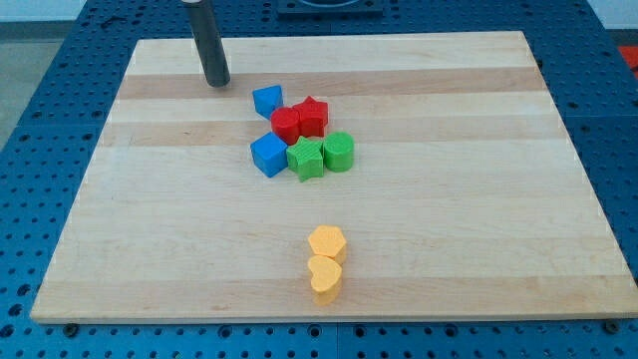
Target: Slide the blue triangle a bit down
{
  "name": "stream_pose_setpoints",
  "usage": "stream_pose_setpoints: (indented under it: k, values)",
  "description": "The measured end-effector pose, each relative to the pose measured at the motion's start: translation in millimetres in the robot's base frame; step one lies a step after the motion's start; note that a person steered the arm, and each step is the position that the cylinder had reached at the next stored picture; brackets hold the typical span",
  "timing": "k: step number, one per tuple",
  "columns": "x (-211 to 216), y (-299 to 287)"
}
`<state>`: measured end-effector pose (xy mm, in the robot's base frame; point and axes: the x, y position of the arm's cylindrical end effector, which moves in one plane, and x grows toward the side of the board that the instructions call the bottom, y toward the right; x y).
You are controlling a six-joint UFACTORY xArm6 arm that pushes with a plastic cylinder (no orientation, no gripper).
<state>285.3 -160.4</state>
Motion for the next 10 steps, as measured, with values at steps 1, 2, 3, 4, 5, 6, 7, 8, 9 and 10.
stream_pose_setpoints:
  k: [1,2,3,4,5,6,7,8,9,10]
  values:
    - [-0.8,44.0]
    - [-0.8,54.0]
    - [3.6,90.0]
    - [4.4,94.3]
    - [12.7,117.0]
    - [10.8,118.9]
    - [2.4,91.9]
    - [11.2,78.5]
    - [19.8,63.9]
    - [21.6,63.4]
